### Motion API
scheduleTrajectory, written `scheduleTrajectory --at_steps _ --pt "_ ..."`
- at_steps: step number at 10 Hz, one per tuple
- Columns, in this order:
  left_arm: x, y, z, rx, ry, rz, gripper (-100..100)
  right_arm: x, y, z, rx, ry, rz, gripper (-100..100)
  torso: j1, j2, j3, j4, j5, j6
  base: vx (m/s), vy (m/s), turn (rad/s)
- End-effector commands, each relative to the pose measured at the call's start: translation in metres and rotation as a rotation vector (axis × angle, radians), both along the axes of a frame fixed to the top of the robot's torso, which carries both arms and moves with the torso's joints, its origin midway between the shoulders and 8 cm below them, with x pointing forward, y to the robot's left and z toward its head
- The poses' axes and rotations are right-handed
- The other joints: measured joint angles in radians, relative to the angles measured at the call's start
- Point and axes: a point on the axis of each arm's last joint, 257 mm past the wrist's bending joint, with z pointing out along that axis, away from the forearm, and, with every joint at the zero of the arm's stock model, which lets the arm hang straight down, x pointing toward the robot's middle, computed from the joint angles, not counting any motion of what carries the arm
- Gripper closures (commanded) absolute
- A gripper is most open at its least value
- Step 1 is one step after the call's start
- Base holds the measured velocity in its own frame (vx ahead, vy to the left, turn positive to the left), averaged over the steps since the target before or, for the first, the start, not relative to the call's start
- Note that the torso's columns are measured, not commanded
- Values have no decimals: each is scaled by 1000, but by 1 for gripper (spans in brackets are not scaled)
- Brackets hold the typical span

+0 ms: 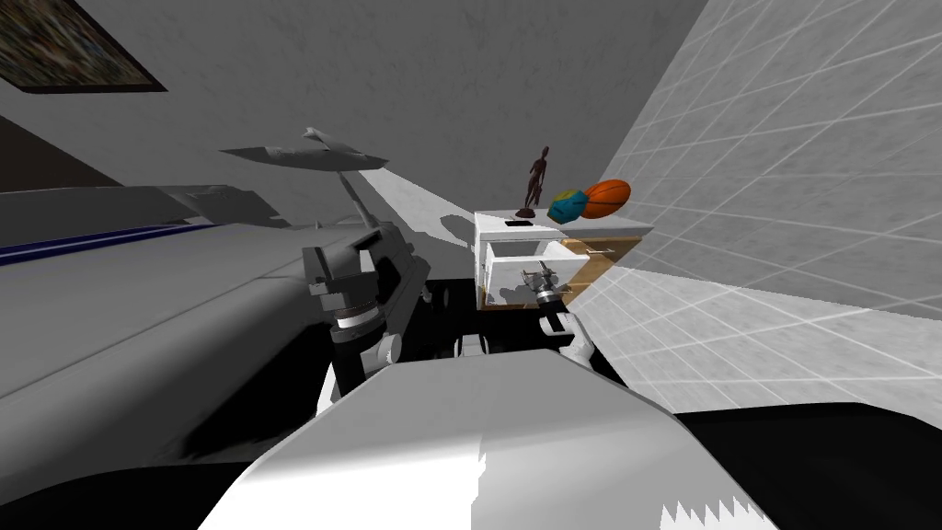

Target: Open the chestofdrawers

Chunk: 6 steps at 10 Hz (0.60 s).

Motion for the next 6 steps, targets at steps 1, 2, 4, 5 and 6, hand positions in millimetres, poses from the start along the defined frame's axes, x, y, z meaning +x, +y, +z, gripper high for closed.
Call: scheduleTrajectory --at_steps 1,2,4,5,6 --pt "0 0 0 0 0 0 0 5 -9 20 2 -9 -10 -100 1 3 2 2 1 1 -36 15 52" --pt "0 0 0 0 0 0 0 7 -12 26 3 -10 -15 -100 1 6 4 5 3 1 -34 14 54" --pt "0 0 0 0 0 0 0 11 -18 37 6 -13 -24 -100 5 12 7 10 6 1 -30 7 37" --pt "0 0 0 0 0 0 0 6 -16 20 9 21 -25 -100 4 15 8 13 8 4 0 -4 15" --pt "0 0 0 0 0 0 0 6 -17 16 14 31 -28 0 3 14 8 9 5 3 0 0 0"
